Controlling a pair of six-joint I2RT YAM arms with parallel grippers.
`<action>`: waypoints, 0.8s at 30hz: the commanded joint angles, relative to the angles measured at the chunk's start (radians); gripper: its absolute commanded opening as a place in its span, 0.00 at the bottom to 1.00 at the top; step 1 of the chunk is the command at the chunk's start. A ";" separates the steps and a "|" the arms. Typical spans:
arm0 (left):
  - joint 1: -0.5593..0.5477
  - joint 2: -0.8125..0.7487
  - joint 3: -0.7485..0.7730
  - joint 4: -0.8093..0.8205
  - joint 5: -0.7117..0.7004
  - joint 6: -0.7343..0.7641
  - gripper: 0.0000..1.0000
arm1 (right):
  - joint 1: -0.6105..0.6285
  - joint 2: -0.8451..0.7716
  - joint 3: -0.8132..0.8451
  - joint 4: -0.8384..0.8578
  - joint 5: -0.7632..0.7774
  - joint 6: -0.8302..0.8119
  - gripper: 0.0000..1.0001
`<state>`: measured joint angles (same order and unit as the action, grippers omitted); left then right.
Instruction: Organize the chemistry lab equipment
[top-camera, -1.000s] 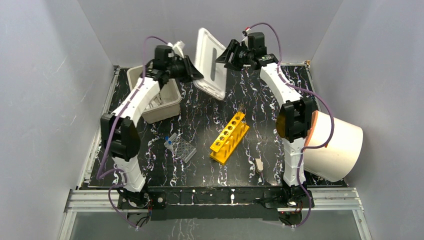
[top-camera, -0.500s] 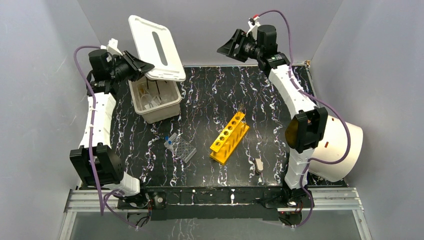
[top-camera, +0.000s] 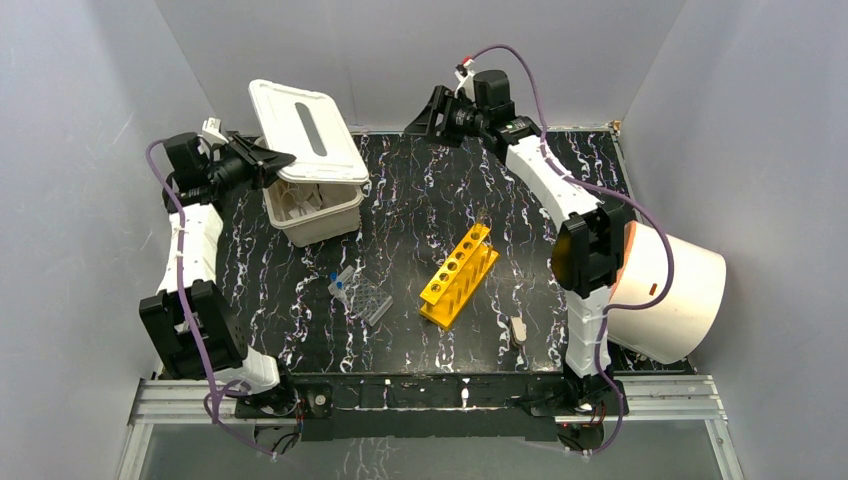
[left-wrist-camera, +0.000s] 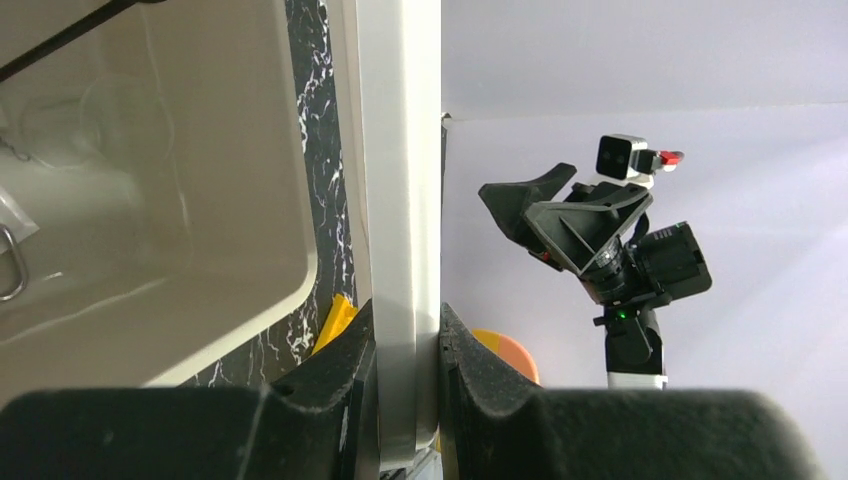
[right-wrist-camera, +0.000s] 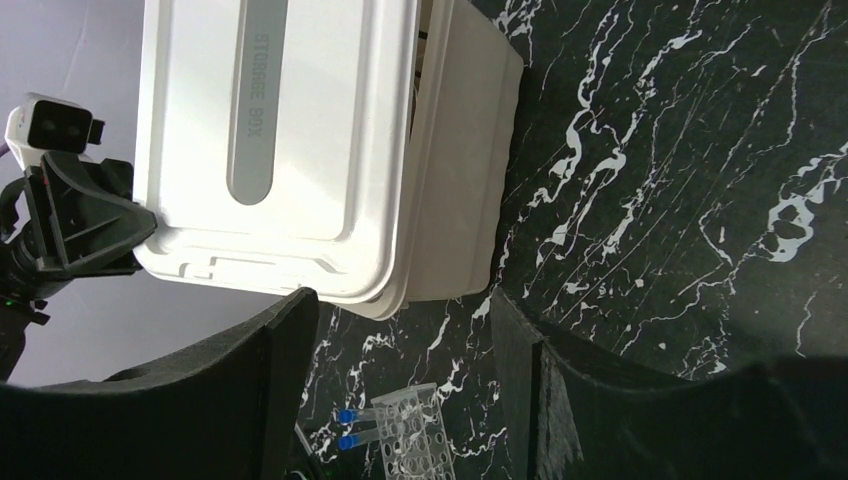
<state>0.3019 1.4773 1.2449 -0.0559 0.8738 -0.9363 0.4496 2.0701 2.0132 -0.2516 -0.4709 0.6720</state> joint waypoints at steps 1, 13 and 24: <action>0.034 -0.072 -0.033 0.066 0.143 -0.028 0.00 | 0.044 0.025 0.084 -0.017 0.015 -0.045 0.72; 0.085 -0.059 -0.036 -0.292 -0.046 0.227 0.00 | 0.181 0.235 0.300 -0.162 0.108 -0.129 0.70; 0.097 -0.008 -0.047 -0.282 -0.064 0.194 0.00 | 0.235 0.335 0.381 -0.229 0.179 -0.176 0.69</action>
<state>0.3779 1.4521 1.1854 -0.2893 0.8520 -0.7559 0.6945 2.4107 2.3329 -0.4702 -0.3370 0.5331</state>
